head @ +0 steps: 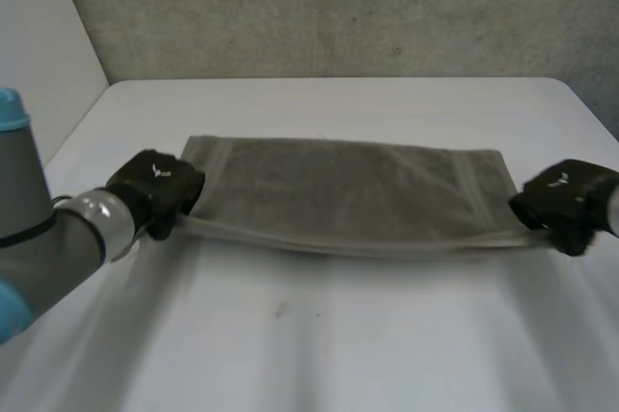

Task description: Fold the towel.

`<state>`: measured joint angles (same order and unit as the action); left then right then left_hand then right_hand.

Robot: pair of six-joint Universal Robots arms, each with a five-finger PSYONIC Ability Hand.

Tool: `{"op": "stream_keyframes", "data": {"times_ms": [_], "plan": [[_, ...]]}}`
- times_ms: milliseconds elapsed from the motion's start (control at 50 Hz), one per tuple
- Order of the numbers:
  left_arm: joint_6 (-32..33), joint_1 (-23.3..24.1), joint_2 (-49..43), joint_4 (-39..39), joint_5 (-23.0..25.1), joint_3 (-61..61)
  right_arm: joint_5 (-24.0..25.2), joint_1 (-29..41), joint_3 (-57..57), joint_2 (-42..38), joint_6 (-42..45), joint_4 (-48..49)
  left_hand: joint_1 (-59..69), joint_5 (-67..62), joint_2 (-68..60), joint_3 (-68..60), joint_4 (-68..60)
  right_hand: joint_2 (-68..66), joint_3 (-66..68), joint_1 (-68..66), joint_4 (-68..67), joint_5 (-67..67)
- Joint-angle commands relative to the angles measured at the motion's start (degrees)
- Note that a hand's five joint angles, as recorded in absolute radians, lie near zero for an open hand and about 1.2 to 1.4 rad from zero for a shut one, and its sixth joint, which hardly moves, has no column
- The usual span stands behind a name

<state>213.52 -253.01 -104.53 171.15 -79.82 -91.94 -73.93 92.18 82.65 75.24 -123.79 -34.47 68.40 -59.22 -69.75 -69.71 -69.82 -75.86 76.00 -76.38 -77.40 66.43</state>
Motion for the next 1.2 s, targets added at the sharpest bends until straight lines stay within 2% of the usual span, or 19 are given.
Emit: {"op": "stream_keyframes", "data": {"times_ms": [20, 120, 200, 340, 380, 400, 440, 500, 600, 820, 920, 1060, 1080, 1100, 1120, 1140, 1200], "plan": [[7.6, 1.1, 6.4, -5.6, -0.3, -6.5, 0.6, -5.6, 6.3, 7.2, 4.1, -1.1, 11.6, -10.8, -10.2, -10.3, -10.2, -4.1, 4.0, -3.6, -2.6, 3.6], [8.3, 4.3, 6.6, -5.8, -0.4, -8.0, 1.0, -5.9, 7.4, 7.6, 4.1, -0.7, 11.6, -10.8, -10.2, -10.3, -10.2, -4.1, 4.0, -3.6, -2.6, 3.6], [8.5, 4.6, 4.1, -5.4, -0.2, -6.8, 1.6, -5.7, 7.2, 6.2, 4.1, 0.1, 11.6, -10.8, -10.2, -10.3, -10.2, -4.1, 4.0, -3.6, -2.6, 3.6], [8.7, 5.0, -5.2, -0.6, -0.7, 1.4, 2.0, -5.3, 3.0, -2.4, 2.4, 7.2, 11.6, -10.8, -10.2, -10.3, -10.2, -4.1, 4.0, -3.6, -2.6, 3.6], [9.9, 5.2, -10.8, 2.9, -1.2, 8.0, 1.9, -4.4, -0.6, -7.6, -1.1, 10.5, 11.6, -10.8, -10.2, -10.3, -10.2, -4.1, 4.0, -3.6, -2.6, 3.6], [9.9, 5.2, -10.9, 2.9, -1.2, 8.0, 1.9, -4.4, -0.7, -7.6, -1.1, 10.5, 11.6, -10.8, -10.2, -10.3, -10.2, -4.1, 4.0, -3.6, -2.6, 3.6], [11.8, 5.2, -17.2, 5.4, -1.6, 15.7, 1.8, -1.1, -6.2, -13.3, -5.7, 13.1, 11.6, -10.8, -10.2, -10.3, -10.2, -4.1, 4.0, -3.6, -2.6, 3.6], [12.6, 5.2, -20.4, 6.1, -1.9, 20.0, 1.6, 0.3, -9.1, -15.8, -8.0, 14.2, 11.6, -10.8, -10.2, -10.3, -10.2, -4.1, 4.0, -3.6, -2.6, 3.6], [13.6, 5.4, -32.7, 6.9, -3.4, 36.4, -1.0, 2.8, -19.5, -24.9, -15.3, 20.0, 11.6, -10.8, -10.2, -10.3, -10.2, -4.1, 4.0, -3.6, -2.6, 3.6], [15.2, 5.4, -49.3, 4.7, -4.6, 58.9, -9.9, 7.3, -35.7, -37.6, -15.9, 27.2, 11.6, -10.8, -10.2, -10.3, -10.2, -4.1, 4.0, -3.6, -2.6, 3.6], [16.1, 5.5, -52.7, 4.3, -4.8, 63.3, -11.1, 8.2, -41.7, -42.0, -15.6, 26.1, 11.6, -10.8, -10.2, -10.3, -10.2, -4.1, 4.0, -3.6, -2.6, 3.6], [16.1, 5.6, -54.5, 4.5, -4.8, 64.3, -12.3, 8.3, -44.9, -44.0, -14.1, 24.4, 11.6, -10.8, -10.2, -10.3, -10.2, -4.1, 4.0, -3.6, -2.6, 3.6], [16.1, 5.6, -54.5, 4.5, -4.9, 64.2, -13.2, 8.4, -45.3, -44.1, -13.6, 24.4, -0.9, 1.7, 2.2, 2.2, 2.3, 41.6, -41.7, 42.1, 43.1, -42.2], [16.1, 5.6, -54.5, 4.5, -4.9, 64.2, -13.2, 8.4, -45.3, -44.1, -13.6, 24.4, -1.0, 1.8, 2.3, 2.3, 2.4, 42.1, -42.2, 42.6, 43.6, -42.6], [16.1, 5.7, -54.5, 4.6, -5.0, 64.2, -14.0, 8.5, -45.7, -44.2, -13.0, 24.3, -40.8, 41.6, 42.1, 42.1, 42.2, 65.9, -66.0, 66.4, 67.4, -66.4], [16.1, 5.9, -54.5, 4.6, -5.0, 64.1, -15.1, 8.6, -46.2, -43.9, -12.5, 24.5, -57.8, 58.7, 59.2, 59.2, 59.3, 65.9, -66.0, 66.4, 67.4, -66.4], [16.0, 7.0, -53.7, 4.9, -5.0, 64.3, -15.1, 8.7, -46.7, -42.4, -13.2, 24.4, -58.4, 59.2, 59.8, 59.7, 59.8, 65.9, -66.0, 66.4, 67.4, -66.4]]}}
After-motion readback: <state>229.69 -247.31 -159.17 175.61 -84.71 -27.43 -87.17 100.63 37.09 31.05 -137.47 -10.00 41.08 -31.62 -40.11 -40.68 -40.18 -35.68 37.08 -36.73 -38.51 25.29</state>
